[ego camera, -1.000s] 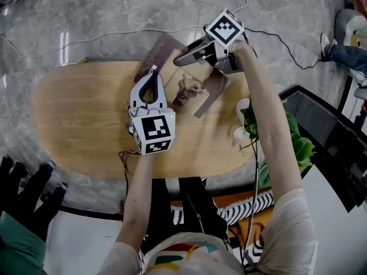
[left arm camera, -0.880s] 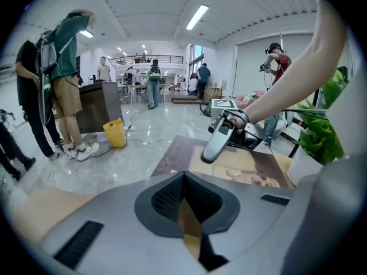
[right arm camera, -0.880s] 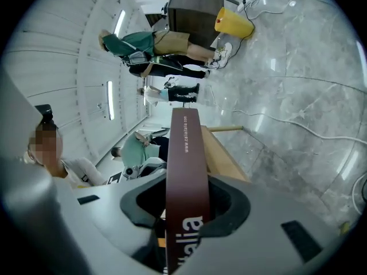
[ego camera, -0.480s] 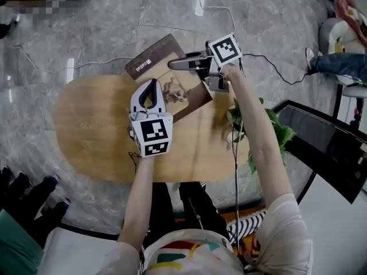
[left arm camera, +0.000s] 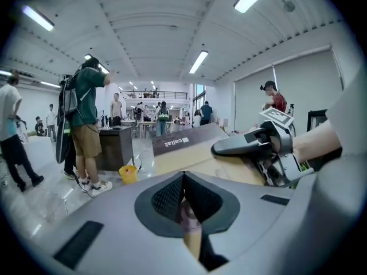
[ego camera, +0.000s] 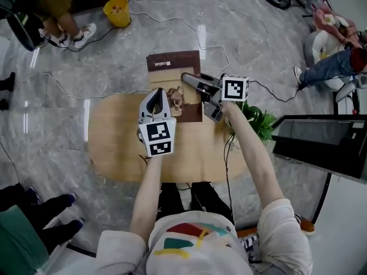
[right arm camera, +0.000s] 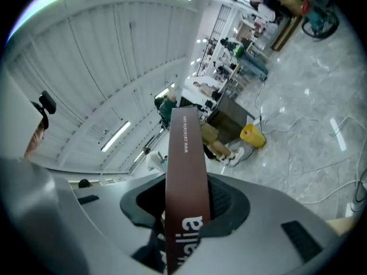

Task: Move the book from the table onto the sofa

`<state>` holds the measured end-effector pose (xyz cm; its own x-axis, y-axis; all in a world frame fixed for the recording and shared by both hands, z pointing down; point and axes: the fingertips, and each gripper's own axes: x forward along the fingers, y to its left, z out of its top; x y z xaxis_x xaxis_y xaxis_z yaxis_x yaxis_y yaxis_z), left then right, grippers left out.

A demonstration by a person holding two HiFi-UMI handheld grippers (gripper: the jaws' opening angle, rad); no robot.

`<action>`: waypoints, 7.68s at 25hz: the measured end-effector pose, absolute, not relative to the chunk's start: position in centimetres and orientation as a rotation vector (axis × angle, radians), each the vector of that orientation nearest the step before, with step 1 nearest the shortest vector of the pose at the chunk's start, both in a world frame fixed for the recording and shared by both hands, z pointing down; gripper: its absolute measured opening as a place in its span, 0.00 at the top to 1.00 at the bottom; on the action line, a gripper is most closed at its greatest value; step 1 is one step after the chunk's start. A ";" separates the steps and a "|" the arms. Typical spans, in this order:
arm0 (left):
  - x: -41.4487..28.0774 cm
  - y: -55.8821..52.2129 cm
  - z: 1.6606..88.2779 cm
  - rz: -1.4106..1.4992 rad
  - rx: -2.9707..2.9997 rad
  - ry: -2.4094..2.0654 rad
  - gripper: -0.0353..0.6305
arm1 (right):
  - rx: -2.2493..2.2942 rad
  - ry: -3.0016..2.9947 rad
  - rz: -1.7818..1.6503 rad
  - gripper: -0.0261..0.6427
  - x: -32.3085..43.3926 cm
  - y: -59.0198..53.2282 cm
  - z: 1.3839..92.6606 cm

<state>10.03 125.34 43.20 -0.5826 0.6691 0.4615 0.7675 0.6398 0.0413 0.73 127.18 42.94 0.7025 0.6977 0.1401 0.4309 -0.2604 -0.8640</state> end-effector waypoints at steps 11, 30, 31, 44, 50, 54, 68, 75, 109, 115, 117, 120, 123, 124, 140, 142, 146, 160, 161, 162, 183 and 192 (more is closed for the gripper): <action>12.7 116.4 25.8 -0.379 -1.178 -2.715 0.94 | -1.855 -1.612 0.442 0.73 0.4 110.8 27.1; 0.3 96.6 18.4 -0.158 -0.656 -3.016 0.94 | -1.682 -2.195 0.409 0.73 -5.8 84.8 19.8; -0.8 95.7 18.4 -0.168 -0.578 -3.033 0.94 | -1.630 -2.231 0.417 0.73 -6.2 83.7 19.8; -10.3 79.5 19.2 -0.328 0.411 -3.056 0.94 | -0.836 -2.818 0.435 0.73 -6.9 64.3 17.6; -13.4 67.6 19.2 -0.299 0.801 -2.943 0.94 | -0.423 -2.941 0.481 0.73 -5.9 53.0 17.9; -14.4 58.2 18.5 -0.233 1.019 -2.886 0.94 | -0.223 -2.996 0.520 0.73 -5.9 44.8 17.9; -14.5 22.6 15.5 -0.155 1.492 -2.698 0.94 | 0.264 -3.062 0.629 0.73 -2.8 12.5 16.6; -11.6 10.5 15.1 -0.144 1.790 -2.518 0.94 | 0.651 -3.055 0.645 0.73 2.4 2.9 16.7; -14.6 -37.2 18.1 -0.009 2.278 -1.907 0.94 | 1.521 -2.625 1.117 0.73 3.6 -35.3 24.0; -13.4 -39.9 18.3 0.079 2.248 -1.976 0.94 | 1.467 -2.622 1.260 0.73 5.0 -39.2 26.1; -13.6 -39.9 18.6 0.103 2.224 -1.996 0.94 | 1.468 -2.587 1.317 0.73 5.3 -40.4 27.4; -14.1 -39.4 19.4 0.137 2.196 -2.010 0.94 | 1.482 -2.517 1.386 0.73 5.9 -40.9 29.6; -14.8 -40.5 20.3 0.127 2.186 -2.002 0.94 | 1.486 -2.453 1.440 0.73 5.8 -41.8 31.9; -14.9 -41.1 20.8 0.121 2.185 -1.987 0.94 | 1.488 -2.424 1.465 0.73 5.5 -42.2 32.7; -15.9 -52.0 41.2 0.308 2.116 -1.666 0.94 | 1.435 -1.967 1.588 0.73 0.6 -51.9 59.2; -16.9 -53.2 42.4 0.329 2.110 -1.661 0.94 | 1.462 -1.906 1.602 0.73 0.2 -52.8 61.2; -18.0 -56.0 43.7 0.312 2.115 -1.675 0.94 | 1.512 -1.863 1.634 0.73 0.3 -55.6 63.3; -15.5 -54.0 44.8 0.389 2.098 -1.649 0.94 | 1.404 -1.787 1.640 0.46 0.0 -54.9 66.3; -15.5 -53.8 44.5 0.387 2.104 -1.654 0.94 | 1.407 -1.792 1.626 0.45 -0.1 -54.8 66.0; -15.5 -53.7 44.1 0.384 2.110 -1.660 0.94 | 1.413 -1.795 1.590 0.44 0.0 -54.7 65.7; -12.1 -44.9 24.7 0.171 2.280 -1.870 0.94 | 1.359 -2.337 1.033 0.43 1.7 -47.5 37.7; -11.4 -44.5 17.6 -0.012 2.413 -1.953 0.94 | 1.261 -2.712 0.359 0.86 -2.8 -44.2 20.8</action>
